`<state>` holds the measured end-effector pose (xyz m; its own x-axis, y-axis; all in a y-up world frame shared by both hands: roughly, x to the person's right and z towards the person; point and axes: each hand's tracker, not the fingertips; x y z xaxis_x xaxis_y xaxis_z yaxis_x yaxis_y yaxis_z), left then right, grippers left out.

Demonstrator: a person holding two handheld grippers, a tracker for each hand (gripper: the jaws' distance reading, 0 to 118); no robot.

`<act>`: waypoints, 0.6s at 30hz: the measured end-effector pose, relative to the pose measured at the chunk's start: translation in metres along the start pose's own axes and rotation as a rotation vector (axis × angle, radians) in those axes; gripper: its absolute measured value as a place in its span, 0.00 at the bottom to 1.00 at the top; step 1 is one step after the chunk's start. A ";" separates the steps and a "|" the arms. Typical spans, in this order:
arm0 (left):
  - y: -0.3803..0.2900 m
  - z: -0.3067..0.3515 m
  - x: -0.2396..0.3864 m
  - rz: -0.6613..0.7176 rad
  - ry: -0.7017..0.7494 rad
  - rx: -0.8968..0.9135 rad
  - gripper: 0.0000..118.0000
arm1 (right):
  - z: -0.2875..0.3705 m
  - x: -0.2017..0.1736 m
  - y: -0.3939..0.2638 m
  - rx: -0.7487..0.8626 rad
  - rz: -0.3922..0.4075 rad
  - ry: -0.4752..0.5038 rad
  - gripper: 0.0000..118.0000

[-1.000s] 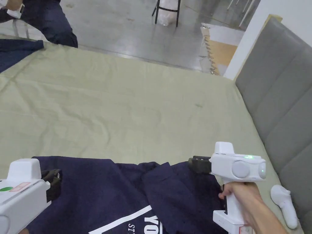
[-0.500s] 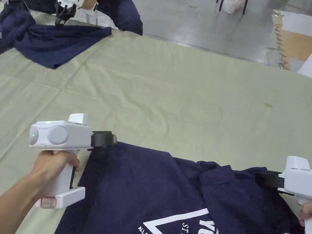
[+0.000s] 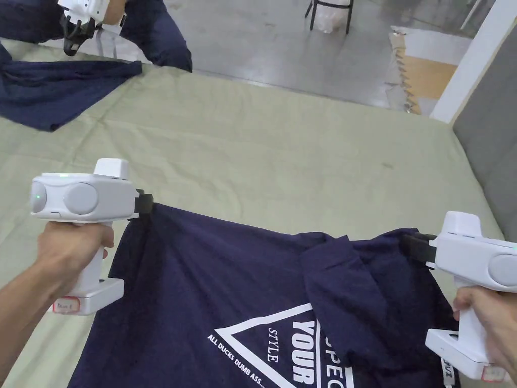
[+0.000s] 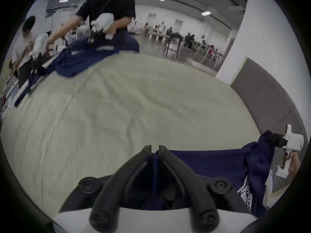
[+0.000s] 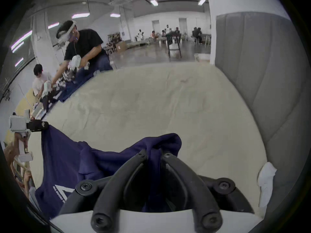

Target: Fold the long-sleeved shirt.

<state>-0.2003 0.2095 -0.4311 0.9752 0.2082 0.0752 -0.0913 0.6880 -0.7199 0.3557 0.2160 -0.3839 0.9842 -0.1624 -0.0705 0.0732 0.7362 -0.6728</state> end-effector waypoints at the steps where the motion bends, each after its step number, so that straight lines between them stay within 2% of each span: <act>1: 0.003 0.009 0.004 -0.003 -0.001 0.019 0.09 | 0.012 0.002 0.001 0.033 -0.011 -0.006 0.08; 3: 0.003 0.032 0.010 0.002 -0.006 0.083 0.09 | 0.040 0.001 -0.002 0.107 -0.022 -0.003 0.08; 5: -0.004 0.058 0.017 -0.053 -0.018 0.124 0.09 | 0.072 0.000 -0.011 0.160 -0.035 0.015 0.08; 6: -0.014 0.073 0.020 -0.069 -0.016 0.141 0.09 | 0.089 -0.003 -0.019 0.179 0.013 0.002 0.08; 8: -0.034 0.102 0.022 -0.098 -0.032 0.163 0.09 | 0.115 -0.012 -0.039 0.197 0.038 0.006 0.08; 9: -0.047 0.116 0.022 -0.095 -0.029 0.174 0.09 | 0.134 -0.015 -0.054 0.197 0.083 0.017 0.08; 10: -0.061 0.130 0.022 -0.110 -0.063 0.164 0.09 | 0.148 -0.018 -0.068 0.202 0.097 0.007 0.08; 12: -0.094 0.155 0.016 -0.102 -0.084 0.155 0.09 | 0.172 -0.027 -0.100 0.179 0.157 0.005 0.08; 13: -0.111 0.168 0.014 -0.111 -0.093 0.137 0.09 | 0.183 -0.028 -0.116 0.178 0.141 0.000 0.08; 15: -0.145 0.186 0.006 -0.123 -0.111 0.085 0.09 | 0.195 -0.027 -0.150 0.116 0.172 -0.011 0.08; 18: -0.190 0.196 -0.005 -0.110 -0.121 -0.047 0.09 | 0.208 -0.022 -0.201 0.020 0.132 -0.006 0.08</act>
<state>-0.2274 0.2142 -0.1590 0.9472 0.2174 0.2358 0.0270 0.6786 -0.7340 0.3529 0.2080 -0.0939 0.9865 -0.0593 -0.1529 -0.0539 0.7636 -0.6435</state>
